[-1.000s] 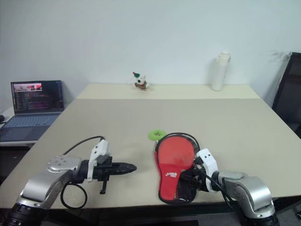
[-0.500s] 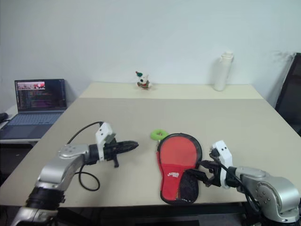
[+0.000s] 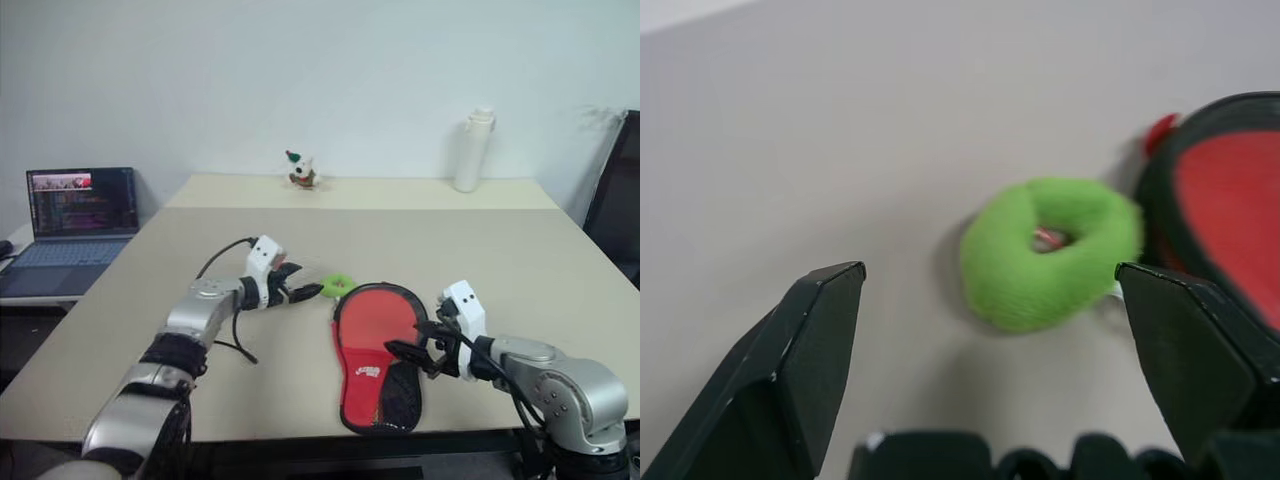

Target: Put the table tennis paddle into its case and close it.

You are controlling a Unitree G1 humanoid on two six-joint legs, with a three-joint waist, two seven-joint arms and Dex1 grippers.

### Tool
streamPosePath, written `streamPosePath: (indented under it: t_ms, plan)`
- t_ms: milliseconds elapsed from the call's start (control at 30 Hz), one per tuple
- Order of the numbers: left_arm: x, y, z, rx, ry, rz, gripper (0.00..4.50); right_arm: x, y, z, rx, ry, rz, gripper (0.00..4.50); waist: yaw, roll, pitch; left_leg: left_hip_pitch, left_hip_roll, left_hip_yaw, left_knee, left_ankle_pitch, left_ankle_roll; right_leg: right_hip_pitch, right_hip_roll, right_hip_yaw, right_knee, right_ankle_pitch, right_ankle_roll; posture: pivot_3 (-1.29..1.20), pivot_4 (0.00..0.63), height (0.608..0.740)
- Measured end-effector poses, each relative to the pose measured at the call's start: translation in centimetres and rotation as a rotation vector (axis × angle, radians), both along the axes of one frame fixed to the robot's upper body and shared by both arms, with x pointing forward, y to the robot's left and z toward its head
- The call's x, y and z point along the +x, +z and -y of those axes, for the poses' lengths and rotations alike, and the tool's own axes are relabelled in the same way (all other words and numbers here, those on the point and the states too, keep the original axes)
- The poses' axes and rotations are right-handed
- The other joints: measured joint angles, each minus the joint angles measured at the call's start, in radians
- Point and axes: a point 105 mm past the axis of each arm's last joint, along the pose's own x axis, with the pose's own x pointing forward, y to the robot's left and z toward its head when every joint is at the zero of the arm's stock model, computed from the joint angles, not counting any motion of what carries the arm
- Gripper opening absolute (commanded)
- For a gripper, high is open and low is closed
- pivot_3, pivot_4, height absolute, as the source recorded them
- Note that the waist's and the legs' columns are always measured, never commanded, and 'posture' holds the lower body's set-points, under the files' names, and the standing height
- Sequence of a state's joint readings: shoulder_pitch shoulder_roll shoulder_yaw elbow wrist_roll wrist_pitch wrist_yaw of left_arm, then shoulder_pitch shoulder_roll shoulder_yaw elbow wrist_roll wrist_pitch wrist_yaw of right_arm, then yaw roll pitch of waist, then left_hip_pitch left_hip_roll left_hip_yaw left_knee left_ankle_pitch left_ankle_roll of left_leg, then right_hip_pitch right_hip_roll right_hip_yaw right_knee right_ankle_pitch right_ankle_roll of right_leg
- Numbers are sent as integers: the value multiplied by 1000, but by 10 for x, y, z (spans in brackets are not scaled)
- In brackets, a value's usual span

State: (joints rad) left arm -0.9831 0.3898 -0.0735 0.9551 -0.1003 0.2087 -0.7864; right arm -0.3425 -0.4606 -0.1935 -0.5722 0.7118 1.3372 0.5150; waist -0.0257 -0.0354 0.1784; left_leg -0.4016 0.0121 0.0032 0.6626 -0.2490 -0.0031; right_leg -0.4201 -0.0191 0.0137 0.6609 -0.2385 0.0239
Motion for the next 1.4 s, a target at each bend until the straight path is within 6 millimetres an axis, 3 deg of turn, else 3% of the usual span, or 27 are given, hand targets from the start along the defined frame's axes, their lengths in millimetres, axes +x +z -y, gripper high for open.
streamPosePath:
  t_ms: [267, 467, 600, 767, 933, 1200, 1400]
  plan:
    - [3, -24, 14, 42, -1, -87, 4480, 2, 4, -9, 8, 8, 18, 4500, -1, 0, 0, 0, 1, 0, -1, 0, 0, 0, 0, 0, 0, 0, 0, 0, 150, 740]
    - [4, -25, 23, 67, -19, -93, 4480, 0, 5, -17, 8, 28, 26, 4500, -1, 0, 0, 0, 0, 0, 0, 0, 0, 0, -1, 0, 0, 1, 1, 0, 150, 740]
    - [3, -26, 26, 82, -29, -91, 3609, 2, 9, -21, 5, 32, 53, 4500, 0, 0, 0, 0, 0, 0, 0, 0, 0, 0, -1, 0, 0, 1, 1, 0, 150, 740]
    - [2, -27, 29, 78, -44, -90, 1903, 11, 19, -29, -9, 30, 136, 4500, 0, 0, 0, 0, 0, 0, 0, 0, 0, 0, -1, 0, 0, 1, 1, 0, 150, 740]
    - [2, -29, 29, 65, -41, -94, 145, 36, 17, -41, -77, 13, 206, 4500, 0, 0, 0, 0, 0, 0, 0, 0, 0, 0, -1, 0, 0, 1, 1, 0, 150, 740]
    - [2, -29, 29, 39, -34, -97, 26, 59, -29, -66, -177, 12, 178, 4500, 0, 0, 0, 0, 0, 0, 0, 0, 0, 0, -1, 0, 1, 1, 1, 0, 150, 740]
    - [2, -29, 29, 26, -31, -99, 26, 66, -49, -63, -226, -24, 156, 4500, 0, 0, 0, 0, 0, 0, 0, 0, 0, 0, -1, 0, 1, 1, 1, 0, 150, 740]
